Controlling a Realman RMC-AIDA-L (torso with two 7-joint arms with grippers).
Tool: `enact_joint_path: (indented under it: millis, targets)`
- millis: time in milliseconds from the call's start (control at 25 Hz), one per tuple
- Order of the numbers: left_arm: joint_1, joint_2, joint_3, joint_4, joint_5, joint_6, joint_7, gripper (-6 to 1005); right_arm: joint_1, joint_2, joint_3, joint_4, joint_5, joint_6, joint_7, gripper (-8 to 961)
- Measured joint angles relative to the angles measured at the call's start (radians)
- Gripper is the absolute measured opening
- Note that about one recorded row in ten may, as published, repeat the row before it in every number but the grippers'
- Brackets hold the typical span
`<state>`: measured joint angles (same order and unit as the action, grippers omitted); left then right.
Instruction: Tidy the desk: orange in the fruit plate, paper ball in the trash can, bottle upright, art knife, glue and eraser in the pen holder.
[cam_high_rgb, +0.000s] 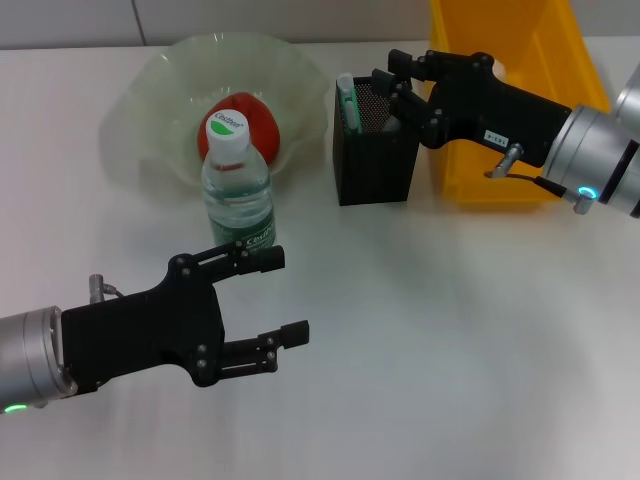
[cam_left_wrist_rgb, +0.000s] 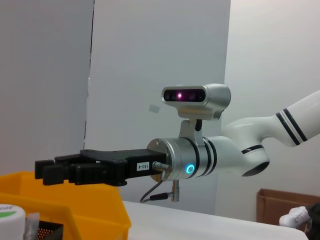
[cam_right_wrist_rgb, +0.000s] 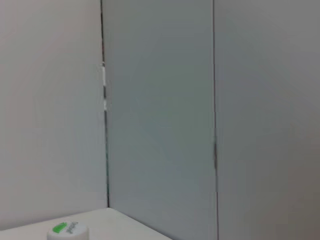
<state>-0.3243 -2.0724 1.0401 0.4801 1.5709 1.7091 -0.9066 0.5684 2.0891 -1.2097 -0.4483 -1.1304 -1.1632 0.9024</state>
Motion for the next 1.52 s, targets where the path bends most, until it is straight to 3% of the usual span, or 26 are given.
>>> enact_joint_path:
  millis: [240, 400, 560, 840, 1000, 1520]
  targets:
    - [0.002, 0.000, 0.000, 0.000, -0.003, 0.004, 0.000, 784, -0.030, 0.000, 0.001, -0.030, 0.021, -0.090, 0.004, 271]
    - [0.004, 0.000, 0.000, 0.000, -0.005, 0.008, 0.000, 784, -0.076, -0.005, -0.008, -0.053, 0.055, -0.232, 0.014, 285]
    - [0.004, 0.000, 0.000, 0.000, -0.006, 0.010, 0.000, 784, -0.100, -0.004, -0.004, -0.056, 0.057, -0.250, 0.020, 300]
    - [0.002, 0.002, 0.000, 0.000, -0.001, 0.024, -0.015, 784, -0.165, -0.003, -0.009, -0.050, 0.056, -0.256, 0.022, 559]
    - [0.011, 0.005, 0.000, 0.000, 0.001, 0.043, -0.036, 784, -0.181, -0.002, -0.025, 0.019, 0.048, -0.304, 0.022, 684]
    - [0.032, 0.006, 0.000, 0.001, 0.039, 0.039, -0.078, 785, -0.176, 0.000, -0.224, 0.117, 0.044, -0.332, -0.057, 683]
